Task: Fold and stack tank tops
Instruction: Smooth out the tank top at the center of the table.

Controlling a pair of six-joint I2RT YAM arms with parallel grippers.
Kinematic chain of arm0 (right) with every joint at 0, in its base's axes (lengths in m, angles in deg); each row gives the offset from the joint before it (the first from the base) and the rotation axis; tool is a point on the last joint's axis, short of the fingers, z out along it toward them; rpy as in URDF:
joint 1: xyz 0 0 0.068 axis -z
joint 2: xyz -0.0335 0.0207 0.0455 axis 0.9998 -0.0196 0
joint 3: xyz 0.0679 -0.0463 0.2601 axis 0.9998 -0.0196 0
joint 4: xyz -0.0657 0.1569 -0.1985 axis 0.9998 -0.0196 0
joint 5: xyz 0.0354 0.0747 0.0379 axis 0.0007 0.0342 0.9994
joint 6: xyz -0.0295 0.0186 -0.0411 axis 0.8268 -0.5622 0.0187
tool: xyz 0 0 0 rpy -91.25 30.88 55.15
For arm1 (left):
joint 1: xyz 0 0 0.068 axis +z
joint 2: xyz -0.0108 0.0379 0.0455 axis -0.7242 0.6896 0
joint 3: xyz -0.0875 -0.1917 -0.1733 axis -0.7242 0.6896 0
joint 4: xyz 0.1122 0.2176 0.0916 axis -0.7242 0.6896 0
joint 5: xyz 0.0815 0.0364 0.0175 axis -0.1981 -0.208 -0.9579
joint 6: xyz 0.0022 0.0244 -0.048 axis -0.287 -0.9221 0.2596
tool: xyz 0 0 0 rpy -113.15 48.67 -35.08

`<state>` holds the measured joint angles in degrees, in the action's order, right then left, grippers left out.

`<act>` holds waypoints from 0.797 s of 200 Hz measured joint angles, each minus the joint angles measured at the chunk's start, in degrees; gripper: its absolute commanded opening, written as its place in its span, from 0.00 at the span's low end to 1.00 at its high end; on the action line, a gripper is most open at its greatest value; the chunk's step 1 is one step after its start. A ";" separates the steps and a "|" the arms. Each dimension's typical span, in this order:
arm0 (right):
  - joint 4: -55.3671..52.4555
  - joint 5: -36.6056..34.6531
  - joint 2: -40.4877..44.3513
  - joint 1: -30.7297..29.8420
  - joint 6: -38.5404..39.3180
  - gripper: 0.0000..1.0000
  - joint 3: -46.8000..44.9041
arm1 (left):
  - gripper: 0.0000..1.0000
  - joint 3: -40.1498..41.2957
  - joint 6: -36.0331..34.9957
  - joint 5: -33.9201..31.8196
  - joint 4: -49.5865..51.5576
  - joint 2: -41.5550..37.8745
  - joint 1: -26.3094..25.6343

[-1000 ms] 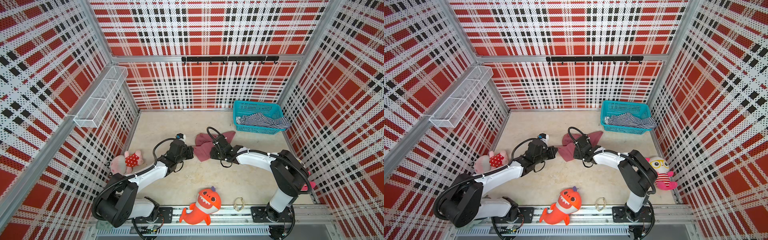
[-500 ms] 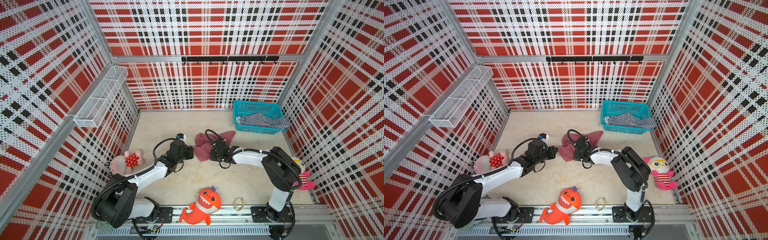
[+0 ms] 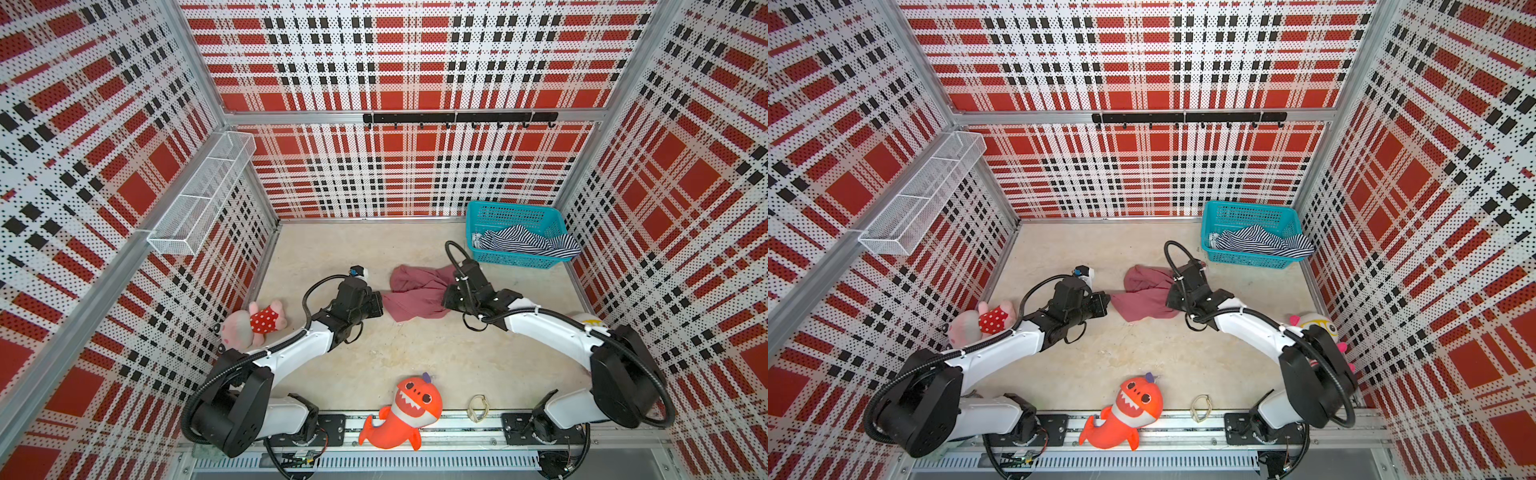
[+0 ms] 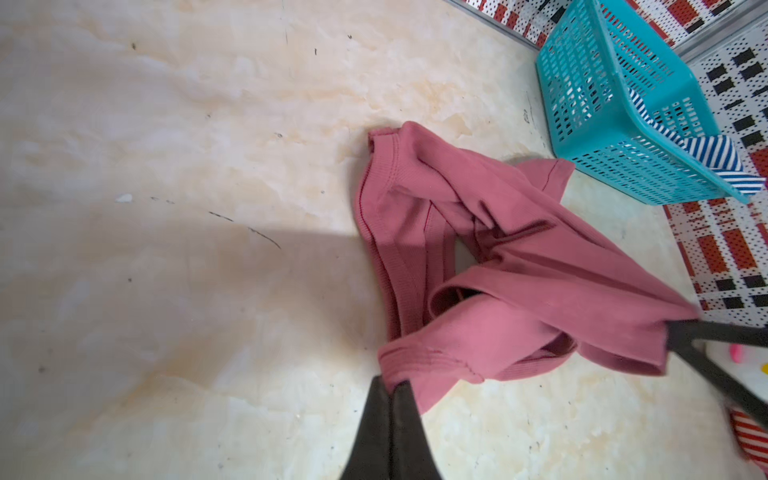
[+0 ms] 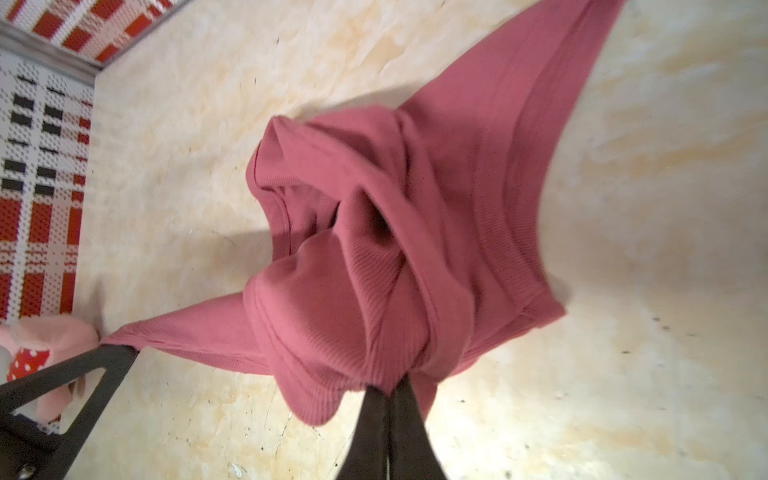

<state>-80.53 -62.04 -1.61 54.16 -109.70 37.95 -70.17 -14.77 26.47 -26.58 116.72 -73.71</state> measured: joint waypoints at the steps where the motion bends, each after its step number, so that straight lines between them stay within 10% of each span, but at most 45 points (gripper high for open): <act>1: -0.04 0.02 0.11 0.11 0.02 0.00 -0.02 | 0.00 -0.04 -0.04 -0.04 0.07 0.00 0.00; 82: -10.78 1.90 15.37 14.95 6.05 0.00 -7.76 | 0.00 -1.73 -11.02 4.35 1.81 0.20 -10.32; 103: -13.51 1.81 20.90 20.76 7.54 0.00 -10.56 | 0.56 -1.73 -15.43 7.69 2.40 0.52 -15.10; 118: -14.34 1.62 22.99 23.06 7.85 0.00 -12.48 | 0.72 -1.73 -17.27 10.05 3.30 0.57 -17.03; 159: -14.60 2.89 22.64 23.82 7.80 0.00 -16.92 | 0.57 -1.73 -18.01 12.33 3.89 0.57 -15.67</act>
<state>-95.14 -59.16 21.04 77.98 -101.90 21.03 -71.89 -32.78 38.80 -22.69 117.29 -89.38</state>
